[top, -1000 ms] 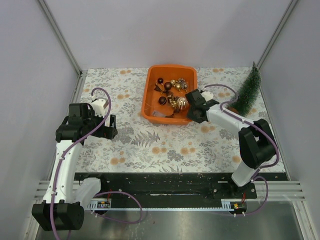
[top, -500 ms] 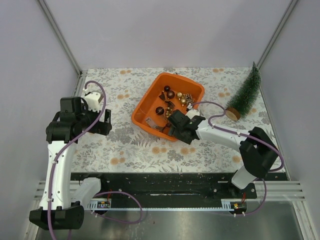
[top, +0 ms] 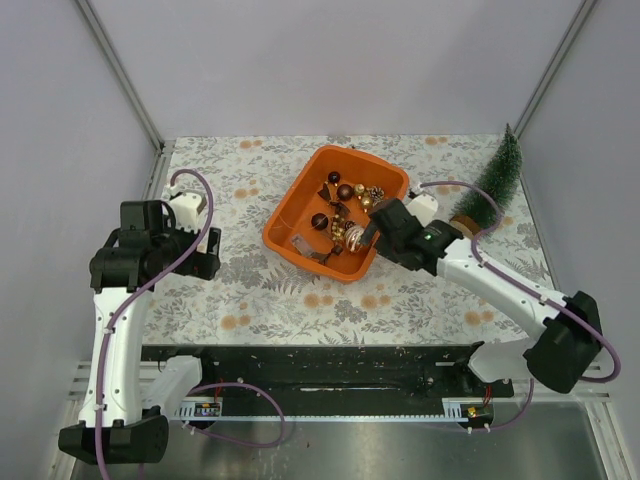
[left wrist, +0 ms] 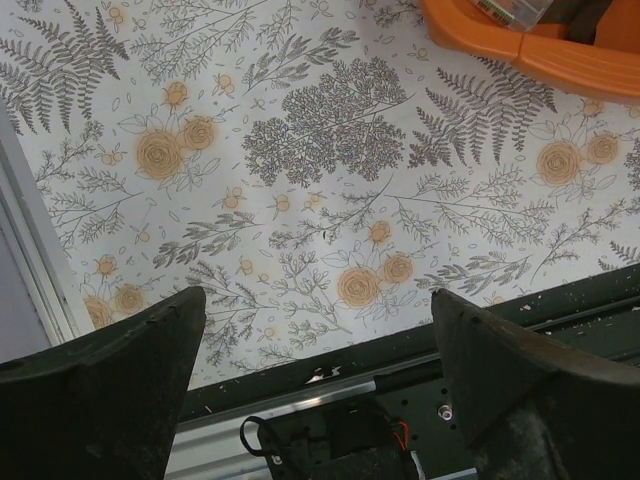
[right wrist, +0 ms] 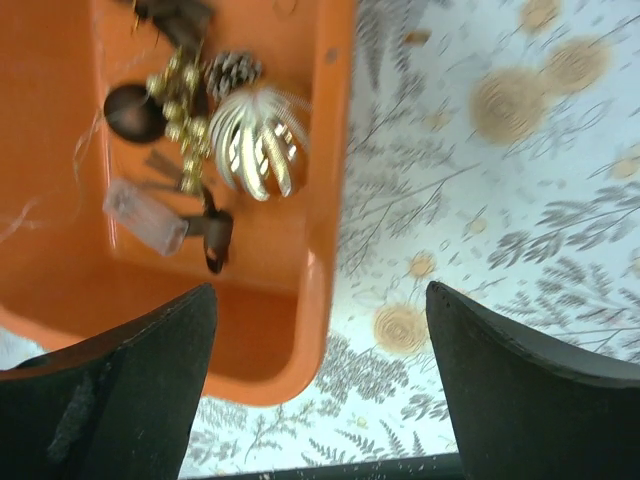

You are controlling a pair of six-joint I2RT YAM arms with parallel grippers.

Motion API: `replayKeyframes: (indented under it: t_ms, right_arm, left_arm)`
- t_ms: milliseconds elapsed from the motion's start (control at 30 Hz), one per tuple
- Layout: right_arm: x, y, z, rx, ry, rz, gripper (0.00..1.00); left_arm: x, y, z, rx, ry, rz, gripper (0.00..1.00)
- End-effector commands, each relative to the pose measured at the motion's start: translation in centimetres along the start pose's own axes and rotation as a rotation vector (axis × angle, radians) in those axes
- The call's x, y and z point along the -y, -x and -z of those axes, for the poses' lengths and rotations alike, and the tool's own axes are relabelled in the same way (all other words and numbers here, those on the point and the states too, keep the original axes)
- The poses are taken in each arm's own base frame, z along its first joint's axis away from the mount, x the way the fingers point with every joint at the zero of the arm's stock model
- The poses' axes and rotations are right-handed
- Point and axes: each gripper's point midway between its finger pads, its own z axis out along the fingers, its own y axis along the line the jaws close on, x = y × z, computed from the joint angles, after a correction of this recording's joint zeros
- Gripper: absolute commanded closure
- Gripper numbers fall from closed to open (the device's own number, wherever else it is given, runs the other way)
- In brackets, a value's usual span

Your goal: Decorate the small christmas tree

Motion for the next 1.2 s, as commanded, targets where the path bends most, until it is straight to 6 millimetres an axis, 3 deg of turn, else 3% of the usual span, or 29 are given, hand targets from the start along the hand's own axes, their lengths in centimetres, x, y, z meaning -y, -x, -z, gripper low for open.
replayKeyframes:
  t_ms: [0,533,700,933,1067,1167]
  right_arm:
    - [3.4,3.0,0.1,0.048,-0.059,-0.005,0.06]
    - [12.2,14.7,2.2,0.186,-0.273,-0.185,0.01]
    - [15.5,20.4,-0.2,0.236,-0.365,-0.294,0.04]
    - [21.0,26.1,-4.6,0.246,-0.516,-0.39,0.07]
    - [22.2,29.1,-6.4,0.273,-0.545,-0.369,0.07]
    - [22.6,30.4,-8.7,0.255,-0.529,-0.359,0.09]
  left_arm:
    - [-0.4,0.1,1.3,0.029,0.039,-0.023,0.01]
    - [0.4,-1.4,1.0,0.048,-0.008,-0.141,0.01]
    - [0.4,-0.8,0.5,0.052,-0.022,-0.137,0.01]
    - [0.9,-0.2,-0.9,0.038,-0.082,-0.128,0.01]
    - [1.5,-0.3,-1.7,0.026,-0.136,-0.154,0.01]
    - [1.4,-0.3,-2.7,0.009,-0.15,-0.145,0.01]
